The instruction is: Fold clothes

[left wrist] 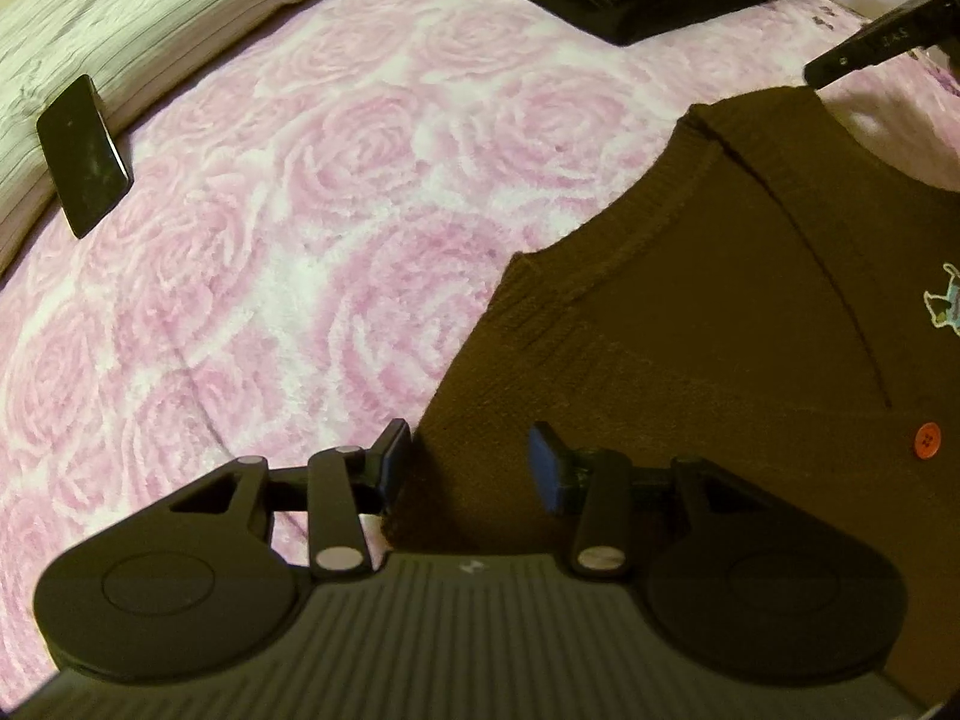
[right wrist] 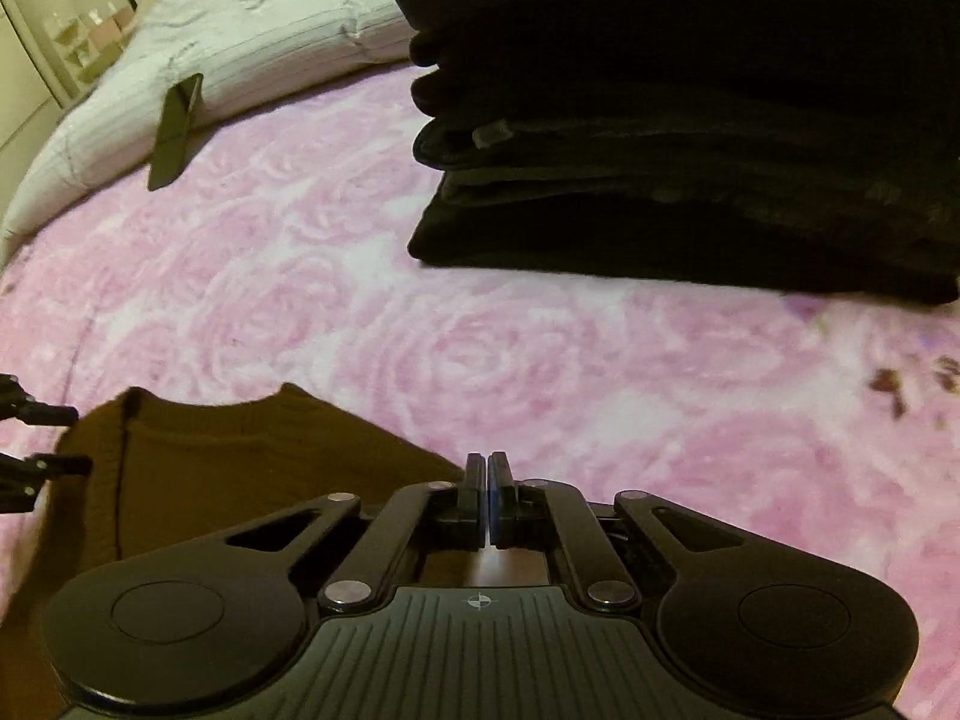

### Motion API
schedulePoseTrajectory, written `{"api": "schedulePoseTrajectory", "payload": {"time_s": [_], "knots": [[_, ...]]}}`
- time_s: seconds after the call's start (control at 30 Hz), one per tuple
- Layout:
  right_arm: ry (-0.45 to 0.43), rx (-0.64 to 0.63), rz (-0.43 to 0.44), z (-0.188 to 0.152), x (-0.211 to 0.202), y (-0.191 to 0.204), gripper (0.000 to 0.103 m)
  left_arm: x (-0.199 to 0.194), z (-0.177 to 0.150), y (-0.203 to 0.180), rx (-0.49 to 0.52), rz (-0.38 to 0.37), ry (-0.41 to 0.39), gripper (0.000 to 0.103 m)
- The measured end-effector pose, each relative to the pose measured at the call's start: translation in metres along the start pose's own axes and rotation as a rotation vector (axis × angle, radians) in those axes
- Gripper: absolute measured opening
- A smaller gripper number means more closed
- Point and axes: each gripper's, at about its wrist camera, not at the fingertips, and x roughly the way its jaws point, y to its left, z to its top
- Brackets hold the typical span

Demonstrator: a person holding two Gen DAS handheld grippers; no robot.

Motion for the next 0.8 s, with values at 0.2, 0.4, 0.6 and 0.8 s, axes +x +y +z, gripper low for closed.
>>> {"api": "schedulePoseTrajectory", "payload": {"time_s": [0.2,0.4,0.6,0.8], "knots": [[0.015,-0.106,0.143,-0.017,0.001,0.048,0.004,0.011,0.004,0.007,-0.059,-0.015,-0.011,0.041],[0.032,-0.039,0.091,-0.019,0.030,0.028,0.016,-0.002,0.002,0.021,-0.091,0.013,-0.031,0.038],[0.011,-0.020,0.084,-0.039,-0.025,0.053,0.060,-0.060,-0.033,0.005,-0.117,-0.014,-0.054,0.038],[0.131,0.057,0.154,-0.121,-0.076,0.087,0.060,-0.108,-0.105,-0.071,-0.070,-0.132,0.008,0.038]]}}
